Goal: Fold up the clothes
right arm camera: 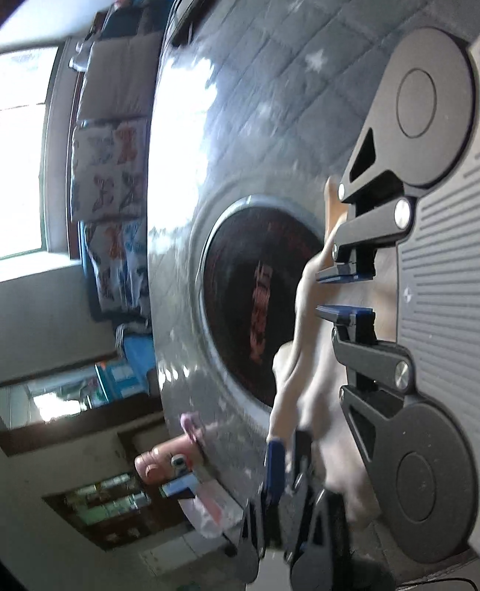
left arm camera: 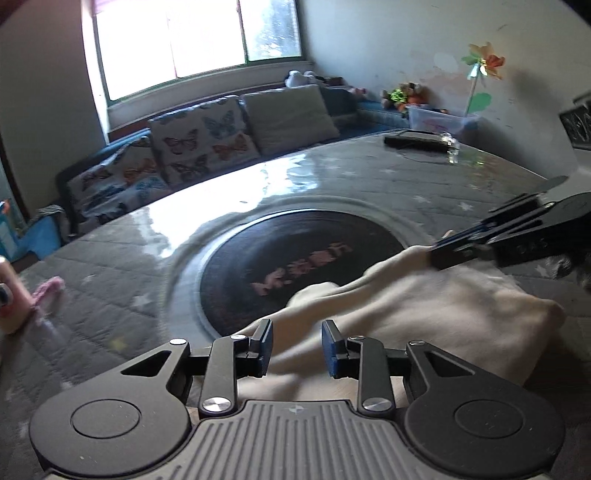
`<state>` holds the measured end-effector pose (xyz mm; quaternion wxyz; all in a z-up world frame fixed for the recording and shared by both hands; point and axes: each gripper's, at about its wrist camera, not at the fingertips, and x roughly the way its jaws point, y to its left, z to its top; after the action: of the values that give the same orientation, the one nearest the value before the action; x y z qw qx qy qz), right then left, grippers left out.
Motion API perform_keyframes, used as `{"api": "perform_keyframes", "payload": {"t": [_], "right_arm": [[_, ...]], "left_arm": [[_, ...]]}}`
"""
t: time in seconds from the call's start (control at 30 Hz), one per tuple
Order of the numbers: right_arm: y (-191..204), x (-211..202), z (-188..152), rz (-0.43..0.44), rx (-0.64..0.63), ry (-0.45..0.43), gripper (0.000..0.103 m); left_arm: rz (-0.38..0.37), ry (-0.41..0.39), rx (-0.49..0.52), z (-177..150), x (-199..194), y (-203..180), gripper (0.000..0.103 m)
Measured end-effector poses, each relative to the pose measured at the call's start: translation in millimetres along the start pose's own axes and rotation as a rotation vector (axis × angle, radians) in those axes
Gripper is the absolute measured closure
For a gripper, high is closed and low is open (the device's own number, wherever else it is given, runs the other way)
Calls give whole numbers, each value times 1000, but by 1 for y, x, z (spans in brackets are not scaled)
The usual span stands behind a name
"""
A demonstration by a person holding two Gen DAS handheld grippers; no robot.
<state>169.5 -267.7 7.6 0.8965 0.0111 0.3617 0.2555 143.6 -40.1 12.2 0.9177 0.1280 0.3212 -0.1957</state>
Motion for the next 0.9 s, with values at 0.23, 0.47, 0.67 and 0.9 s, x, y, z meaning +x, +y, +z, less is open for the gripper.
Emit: {"api": "perform_keyframes", "payload": {"t": [0.23,0.47,0.67,0.9], "right_arm": [[12,42,12,-4,-17,55,91],[17,41,15,-5,-18,14,83],[23,50,15,-11,-63,30,82],[49,22,3,33,-204,30,82]], "left_arm": [[-28,34,-44,5,29,1,71],[-34,10,-111,6,28,12,71],[-32,29,-83,9,33,8,71],[-50,54,-133,9,39,19,70]]}}
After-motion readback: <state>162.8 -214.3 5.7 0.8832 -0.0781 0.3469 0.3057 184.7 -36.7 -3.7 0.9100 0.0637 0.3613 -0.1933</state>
